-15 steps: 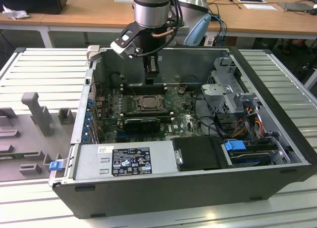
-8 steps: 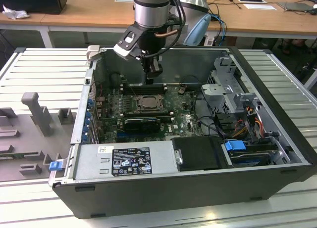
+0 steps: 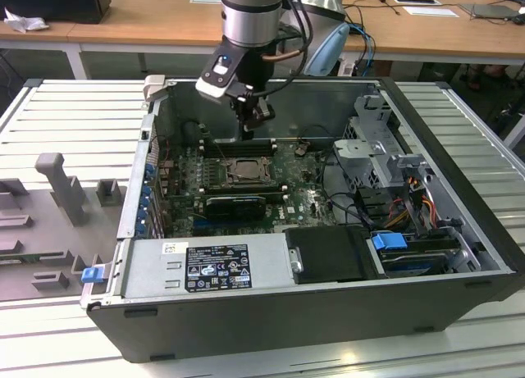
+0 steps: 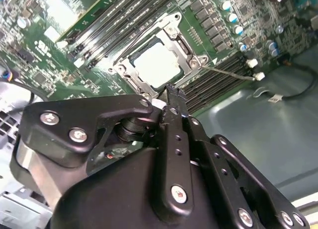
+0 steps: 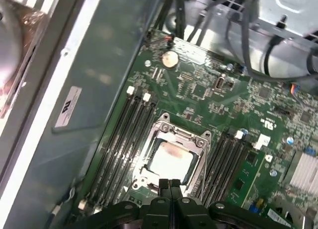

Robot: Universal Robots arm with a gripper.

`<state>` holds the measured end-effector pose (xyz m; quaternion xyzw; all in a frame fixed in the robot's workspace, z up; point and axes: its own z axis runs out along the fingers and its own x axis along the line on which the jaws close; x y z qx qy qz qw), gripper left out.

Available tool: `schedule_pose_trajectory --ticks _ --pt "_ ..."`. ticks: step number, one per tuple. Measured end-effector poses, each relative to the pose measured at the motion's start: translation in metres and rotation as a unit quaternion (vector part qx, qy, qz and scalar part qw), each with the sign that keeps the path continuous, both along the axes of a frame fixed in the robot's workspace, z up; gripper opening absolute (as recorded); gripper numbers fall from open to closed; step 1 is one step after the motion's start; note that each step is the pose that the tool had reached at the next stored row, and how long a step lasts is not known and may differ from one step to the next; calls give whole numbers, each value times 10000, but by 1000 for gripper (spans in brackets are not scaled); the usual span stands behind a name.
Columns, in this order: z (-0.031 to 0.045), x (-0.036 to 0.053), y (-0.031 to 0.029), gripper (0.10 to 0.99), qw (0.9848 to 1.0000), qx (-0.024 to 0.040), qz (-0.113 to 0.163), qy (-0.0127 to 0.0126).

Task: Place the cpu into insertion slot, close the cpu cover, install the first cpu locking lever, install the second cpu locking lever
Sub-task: 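Install the first cpu locking lever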

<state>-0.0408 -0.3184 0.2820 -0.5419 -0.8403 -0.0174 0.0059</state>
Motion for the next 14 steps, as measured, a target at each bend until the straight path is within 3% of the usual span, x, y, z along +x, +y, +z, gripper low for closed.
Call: schedule_pose_trajectory --ticks 6,14 --pt "-1 0 0 106 9989 0 463 0" --pt "0 0 0 106 9957 0 925 0"
